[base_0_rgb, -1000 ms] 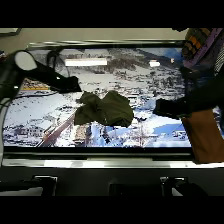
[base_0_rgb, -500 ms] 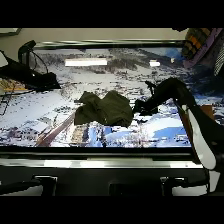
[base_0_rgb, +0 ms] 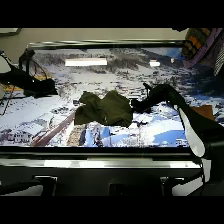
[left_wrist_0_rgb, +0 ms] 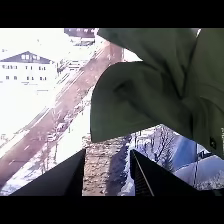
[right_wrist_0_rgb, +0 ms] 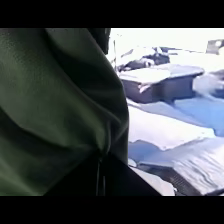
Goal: Fold the clothes and pants, and hang the long-sleeved shirts on hangers.
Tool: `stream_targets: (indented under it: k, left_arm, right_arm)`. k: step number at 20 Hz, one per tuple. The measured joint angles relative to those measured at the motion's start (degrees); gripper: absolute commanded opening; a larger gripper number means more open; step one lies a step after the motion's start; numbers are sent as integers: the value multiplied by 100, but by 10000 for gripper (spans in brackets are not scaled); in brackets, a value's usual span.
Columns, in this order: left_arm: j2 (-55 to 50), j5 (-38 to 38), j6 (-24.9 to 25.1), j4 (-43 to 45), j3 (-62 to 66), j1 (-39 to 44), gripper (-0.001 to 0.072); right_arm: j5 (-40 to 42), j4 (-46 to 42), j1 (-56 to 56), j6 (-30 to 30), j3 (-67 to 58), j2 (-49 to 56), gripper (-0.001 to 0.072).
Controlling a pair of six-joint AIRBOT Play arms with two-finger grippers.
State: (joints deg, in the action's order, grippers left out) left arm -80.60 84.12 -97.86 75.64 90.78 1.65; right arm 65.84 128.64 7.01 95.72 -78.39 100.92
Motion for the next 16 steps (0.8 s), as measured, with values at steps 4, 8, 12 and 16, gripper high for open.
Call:
stream_targets:
  k: [4, 8, 12, 16]
  left_arm:
    - [361, -634, 278, -933, -1655, -560, 330]
    - [363, -1386, 1132, -2245, -3154, -826, 330]
    - [122, -1980, 1692, -2817, -3790, -767, 329]
    - [-120, -2297, 1934, -3001, -3969, -745, 329]
  right_arm:
    - [7, -57, 0, 76, 0, -280, 28]
    - [214, -219, 0, 70, 0, -645, 28]
    - [470, -293, 0, -17, 0, -879, 29]
    - [640, -323, 0, -98, 0, -990, 29]
